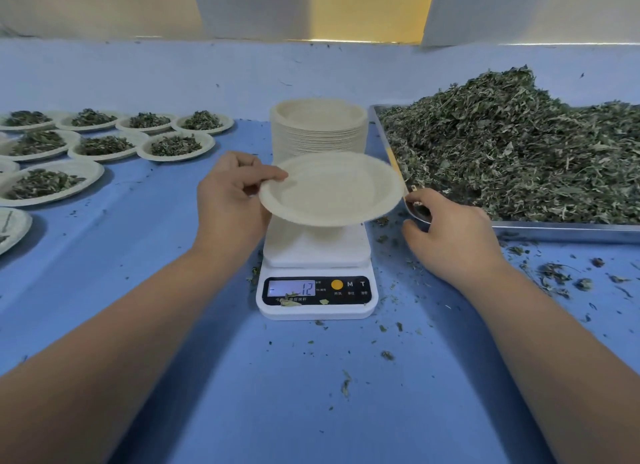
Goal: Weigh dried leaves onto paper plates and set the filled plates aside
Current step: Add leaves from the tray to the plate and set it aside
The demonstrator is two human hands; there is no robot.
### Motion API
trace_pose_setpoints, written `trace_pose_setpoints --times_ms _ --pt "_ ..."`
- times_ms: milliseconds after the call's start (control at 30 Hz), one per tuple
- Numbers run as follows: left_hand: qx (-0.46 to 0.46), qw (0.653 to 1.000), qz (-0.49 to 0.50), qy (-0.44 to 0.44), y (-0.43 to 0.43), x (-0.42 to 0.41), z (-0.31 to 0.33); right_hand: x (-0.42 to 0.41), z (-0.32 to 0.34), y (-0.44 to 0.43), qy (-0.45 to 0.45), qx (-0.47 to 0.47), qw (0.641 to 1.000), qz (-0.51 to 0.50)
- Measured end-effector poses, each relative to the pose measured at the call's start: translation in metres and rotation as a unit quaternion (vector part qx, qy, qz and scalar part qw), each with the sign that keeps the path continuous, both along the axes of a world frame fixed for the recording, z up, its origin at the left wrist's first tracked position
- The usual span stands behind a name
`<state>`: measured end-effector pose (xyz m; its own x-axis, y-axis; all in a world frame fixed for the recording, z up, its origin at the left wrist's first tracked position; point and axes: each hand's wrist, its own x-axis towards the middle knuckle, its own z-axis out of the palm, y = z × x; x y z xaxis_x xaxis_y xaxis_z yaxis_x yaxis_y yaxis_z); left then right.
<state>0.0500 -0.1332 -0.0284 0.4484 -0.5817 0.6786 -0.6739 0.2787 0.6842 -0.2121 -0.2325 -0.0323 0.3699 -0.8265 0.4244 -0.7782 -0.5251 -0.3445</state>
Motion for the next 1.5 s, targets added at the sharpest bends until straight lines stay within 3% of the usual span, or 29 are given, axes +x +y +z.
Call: trace_pose_setpoints --times_ms 167,333,433,533,633,700,767,1000,1267,1500 --pt "0.052 0.998 0.025 -0.023 0.013 0.013 -0.018 -0.001 0.001 0.002 0.007 0.01 1.0 0.006" --pt "0.072 0.995 0.023 -0.072 0.016 0.016 -0.022 0.001 0.0 -0.005 -0.062 0.046 0.997 0.006" --pt "0.137 0.987 0.042 -0.079 0.013 0.025 -0.025 0.011 0.007 -0.023 -0.043 0.064 0.997 -0.007" --pt "0.205 0.976 0.077 0.014 0.015 0.034 -0.023 0.027 0.022 -0.055 -0.015 0.119 0.993 0.002" --pt "0.14 0.957 0.054 0.247 0.015 0.031 -0.017 0.046 0.033 -0.087 -0.021 0.148 0.989 -0.004" --pt "0.085 0.902 -0.028 0.423 0.009 0.022 -0.012 0.058 0.038 -0.109 -0.013 0.157 0.987 -0.012" --pt "0.073 0.86 -0.08 0.499 0.003 0.014 -0.01 0.071 0.04 -0.129 0.003 0.161 0.987 -0.016" --pt "0.085 0.848 -0.115 0.511 -0.001 0.016 -0.013 0.098 0.03 -0.192 0.004 0.22 0.974 -0.059" --pt "0.106 0.834 -0.119 0.528 -0.006 0.022 -0.015 0.12 0.02 -0.248 0.006 0.215 0.975 -0.054" --pt "0.111 0.833 -0.115 0.529 -0.007 0.022 -0.015 0.124 0.014 -0.262 -0.022 0.332 0.942 -0.044"
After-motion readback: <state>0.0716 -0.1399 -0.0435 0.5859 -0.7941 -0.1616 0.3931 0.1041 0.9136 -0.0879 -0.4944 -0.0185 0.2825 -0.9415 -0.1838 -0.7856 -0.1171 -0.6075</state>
